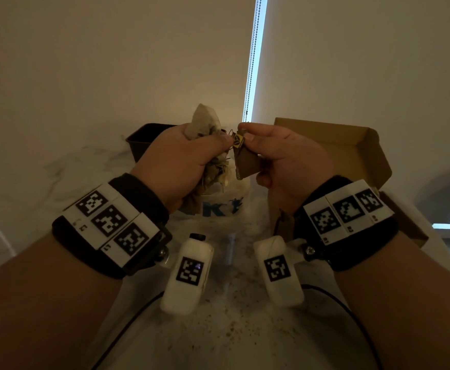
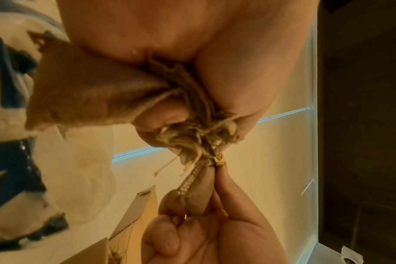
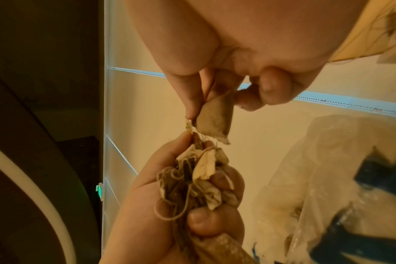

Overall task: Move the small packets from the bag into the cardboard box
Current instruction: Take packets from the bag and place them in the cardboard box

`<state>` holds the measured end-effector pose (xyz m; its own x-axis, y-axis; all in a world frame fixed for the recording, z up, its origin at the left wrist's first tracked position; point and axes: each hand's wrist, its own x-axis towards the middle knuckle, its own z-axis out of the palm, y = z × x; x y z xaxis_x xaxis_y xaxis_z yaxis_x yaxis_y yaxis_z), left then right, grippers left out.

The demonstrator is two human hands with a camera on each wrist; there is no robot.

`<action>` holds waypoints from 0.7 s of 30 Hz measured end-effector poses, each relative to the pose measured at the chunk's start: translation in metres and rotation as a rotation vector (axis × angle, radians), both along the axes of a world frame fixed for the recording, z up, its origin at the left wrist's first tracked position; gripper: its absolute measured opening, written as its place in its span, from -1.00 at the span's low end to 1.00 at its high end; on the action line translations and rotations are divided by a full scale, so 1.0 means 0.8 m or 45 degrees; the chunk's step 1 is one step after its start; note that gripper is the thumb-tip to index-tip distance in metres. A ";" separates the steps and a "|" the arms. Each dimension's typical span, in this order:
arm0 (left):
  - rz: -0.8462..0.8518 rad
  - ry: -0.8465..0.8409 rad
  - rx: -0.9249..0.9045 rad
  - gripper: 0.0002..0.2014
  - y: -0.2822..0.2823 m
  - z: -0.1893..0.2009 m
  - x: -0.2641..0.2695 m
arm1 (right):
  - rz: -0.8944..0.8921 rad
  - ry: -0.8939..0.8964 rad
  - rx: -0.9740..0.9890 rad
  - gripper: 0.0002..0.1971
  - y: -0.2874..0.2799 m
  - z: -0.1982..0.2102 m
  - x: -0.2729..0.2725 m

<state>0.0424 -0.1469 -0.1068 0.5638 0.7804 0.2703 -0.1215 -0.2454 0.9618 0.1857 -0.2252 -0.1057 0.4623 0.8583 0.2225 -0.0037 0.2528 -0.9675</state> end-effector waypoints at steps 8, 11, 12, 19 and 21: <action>0.075 0.063 0.093 -0.72 0.000 -0.003 0.002 | -0.013 -0.182 -0.022 -0.75 0.002 0.000 0.001; 0.099 0.067 0.114 -0.69 -0.001 -0.006 0.004 | 0.028 -0.282 -0.012 -0.79 -0.005 0.008 0.001; 0.075 0.051 0.107 -0.69 -0.001 -0.008 0.005 | 0.032 -0.358 -0.022 -0.80 -0.008 0.011 0.003; 0.002 -0.019 0.014 -0.64 -0.018 -0.009 0.011 | -0.053 -0.514 -0.004 -0.80 -0.042 0.033 0.038; -0.029 0.002 0.007 -0.75 -0.021 -0.011 0.013 | -0.127 -0.419 -0.002 -0.80 -0.057 0.038 0.060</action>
<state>0.0528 -0.1640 -0.1160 0.5815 0.7661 0.2737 -0.1258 -0.2477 0.9606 0.2336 -0.2704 -0.0757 0.4479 0.8129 0.3723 0.3334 0.2345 -0.9132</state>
